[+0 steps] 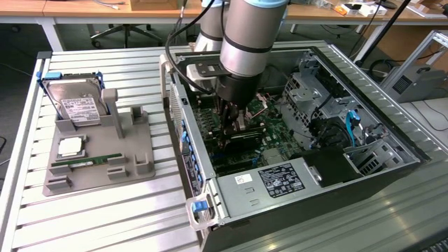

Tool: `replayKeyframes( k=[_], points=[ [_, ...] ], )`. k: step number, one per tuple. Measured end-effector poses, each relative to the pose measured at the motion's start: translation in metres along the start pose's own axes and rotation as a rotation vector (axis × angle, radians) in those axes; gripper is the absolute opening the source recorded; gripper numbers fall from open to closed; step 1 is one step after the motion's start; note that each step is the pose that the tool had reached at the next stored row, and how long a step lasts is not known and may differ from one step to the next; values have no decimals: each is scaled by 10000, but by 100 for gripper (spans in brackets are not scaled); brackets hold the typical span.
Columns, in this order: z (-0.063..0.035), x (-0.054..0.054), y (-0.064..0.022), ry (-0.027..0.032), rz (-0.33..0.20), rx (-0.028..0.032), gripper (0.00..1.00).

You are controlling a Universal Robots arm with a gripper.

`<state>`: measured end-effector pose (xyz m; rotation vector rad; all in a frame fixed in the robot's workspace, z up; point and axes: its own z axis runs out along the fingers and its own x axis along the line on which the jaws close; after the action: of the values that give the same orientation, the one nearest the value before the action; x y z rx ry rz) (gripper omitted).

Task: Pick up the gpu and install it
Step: 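Press down on the gpu until it lock into place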

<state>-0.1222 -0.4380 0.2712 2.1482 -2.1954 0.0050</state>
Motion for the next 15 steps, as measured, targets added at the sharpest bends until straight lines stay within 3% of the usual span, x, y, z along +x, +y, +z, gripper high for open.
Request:
replayKeyframes(
  k=[7,12,15],
  points=[
    [-60,4,57,22,1,27,11],
    [-52,7,238,20,6,114,11],
    [-45,10,389,19,10,182,11]
  ],
)
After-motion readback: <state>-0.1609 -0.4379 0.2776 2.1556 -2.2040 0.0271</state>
